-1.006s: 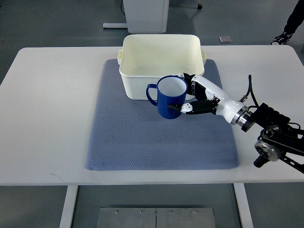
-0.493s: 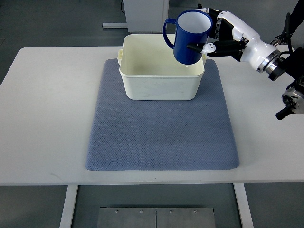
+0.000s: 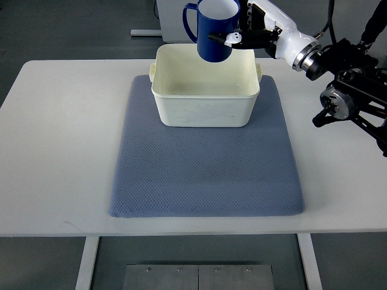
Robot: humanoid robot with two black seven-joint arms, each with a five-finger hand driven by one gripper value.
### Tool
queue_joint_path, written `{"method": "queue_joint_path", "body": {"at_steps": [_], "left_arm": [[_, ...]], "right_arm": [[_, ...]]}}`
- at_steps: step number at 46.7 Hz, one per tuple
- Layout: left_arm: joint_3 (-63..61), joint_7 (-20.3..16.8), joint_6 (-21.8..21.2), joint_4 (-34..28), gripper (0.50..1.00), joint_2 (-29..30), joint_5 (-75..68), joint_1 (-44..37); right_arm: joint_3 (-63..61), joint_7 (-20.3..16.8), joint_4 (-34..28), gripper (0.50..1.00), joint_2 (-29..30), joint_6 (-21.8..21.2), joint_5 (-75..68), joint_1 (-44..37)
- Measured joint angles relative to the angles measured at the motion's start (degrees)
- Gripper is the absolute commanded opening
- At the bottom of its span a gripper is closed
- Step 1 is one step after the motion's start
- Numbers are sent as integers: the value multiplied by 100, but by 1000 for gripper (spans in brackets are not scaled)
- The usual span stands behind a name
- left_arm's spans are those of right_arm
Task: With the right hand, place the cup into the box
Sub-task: 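Lift the blue mug with the right hand up above the box, then lower the mug into the box and open the right hand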
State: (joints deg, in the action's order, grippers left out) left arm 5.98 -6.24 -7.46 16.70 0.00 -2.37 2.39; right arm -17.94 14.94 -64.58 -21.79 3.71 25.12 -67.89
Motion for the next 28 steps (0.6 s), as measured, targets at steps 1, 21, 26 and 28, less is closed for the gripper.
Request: {"method": "queue_joint_path", "body": {"at_steps": [1,21,26,28], "left_arm": [[0,0,0,0,1000,0,0,0],[0,0,0,0,1000,0,0,-2],[0,0,0,0,1000,0,0,-1],[0,0,0,0,1000,0,0,-1]], "right_arm": [[16,-1,81,500,90,0,0,-1],[132,148,1516,500,1291,5,66,199],[140,159,1646,500,1428,1,72,304],[146,159,1668,500,1461,-1,76,334]]}}
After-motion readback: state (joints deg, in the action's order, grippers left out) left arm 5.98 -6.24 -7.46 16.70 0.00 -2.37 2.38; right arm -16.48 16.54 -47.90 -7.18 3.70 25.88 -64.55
